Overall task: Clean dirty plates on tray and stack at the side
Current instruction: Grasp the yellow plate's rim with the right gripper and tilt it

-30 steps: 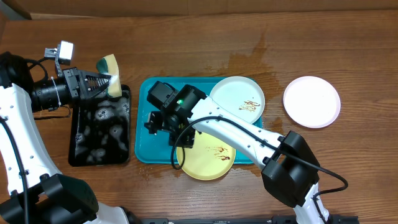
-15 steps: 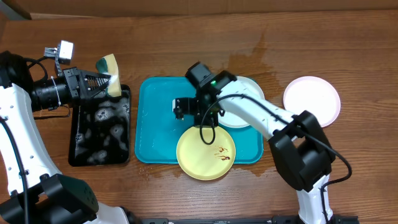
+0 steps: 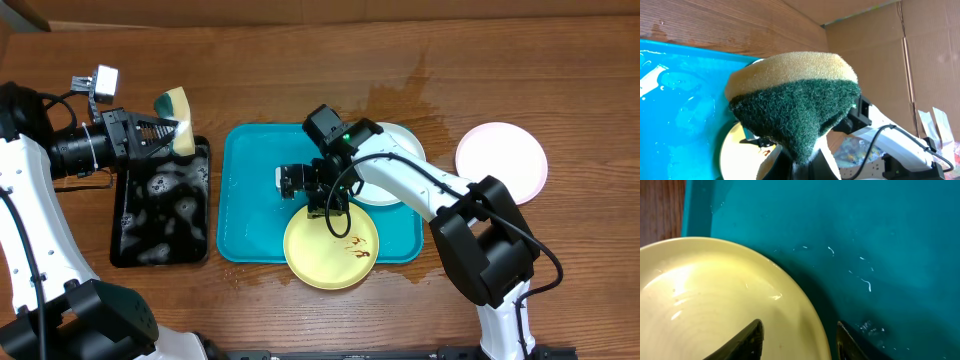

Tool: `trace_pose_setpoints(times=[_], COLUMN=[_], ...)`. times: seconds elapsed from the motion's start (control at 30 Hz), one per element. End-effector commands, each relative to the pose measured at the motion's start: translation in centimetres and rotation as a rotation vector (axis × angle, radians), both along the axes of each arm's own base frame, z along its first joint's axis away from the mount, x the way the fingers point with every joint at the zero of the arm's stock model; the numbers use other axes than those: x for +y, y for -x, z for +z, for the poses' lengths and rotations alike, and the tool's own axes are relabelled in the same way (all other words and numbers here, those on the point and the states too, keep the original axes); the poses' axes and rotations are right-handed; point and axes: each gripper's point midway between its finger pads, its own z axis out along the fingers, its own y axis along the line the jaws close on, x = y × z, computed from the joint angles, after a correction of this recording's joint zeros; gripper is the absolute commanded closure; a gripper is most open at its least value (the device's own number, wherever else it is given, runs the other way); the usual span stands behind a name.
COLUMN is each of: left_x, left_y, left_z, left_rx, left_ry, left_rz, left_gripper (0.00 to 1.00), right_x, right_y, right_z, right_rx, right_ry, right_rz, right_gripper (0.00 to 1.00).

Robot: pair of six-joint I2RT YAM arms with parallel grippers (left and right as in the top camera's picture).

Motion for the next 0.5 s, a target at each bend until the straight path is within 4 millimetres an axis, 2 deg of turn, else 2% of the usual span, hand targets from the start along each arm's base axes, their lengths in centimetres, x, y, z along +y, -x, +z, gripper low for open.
trace_pose_setpoints(times=[0.0, 0.17, 0.33, 0.47], left_x=[-0.45, -0.45, -0.45, -0.45], left_y=[0.42, 0.42, 0.42, 0.43], left_z=[0.84, 0.84, 0.84, 0.84], left_rx=[-0.041, -0.041, -0.041, -0.040], left_ry=[-0.022, -0.022, -0.022, -0.022], left_rz=[-0.012, -0.012, -0.012, -0.012], left_gripper=[0.96, 0.96, 0.96, 0.96], right_x=[0.18, 0.01, -0.21, -0.50], right_y=[0.51, 0.72, 1.05, 1.34], right_z=[0.39, 0.17, -0.20, -0.54], right_rx=[-0.001, 0.007, 0.017, 0.027], right_ry=[-0.031, -0.025, -0.017, -0.006], right_rz=[0.009, 0.009, 0.009, 0.006], right_gripper=[0.52, 0.53, 0.63, 0.58])
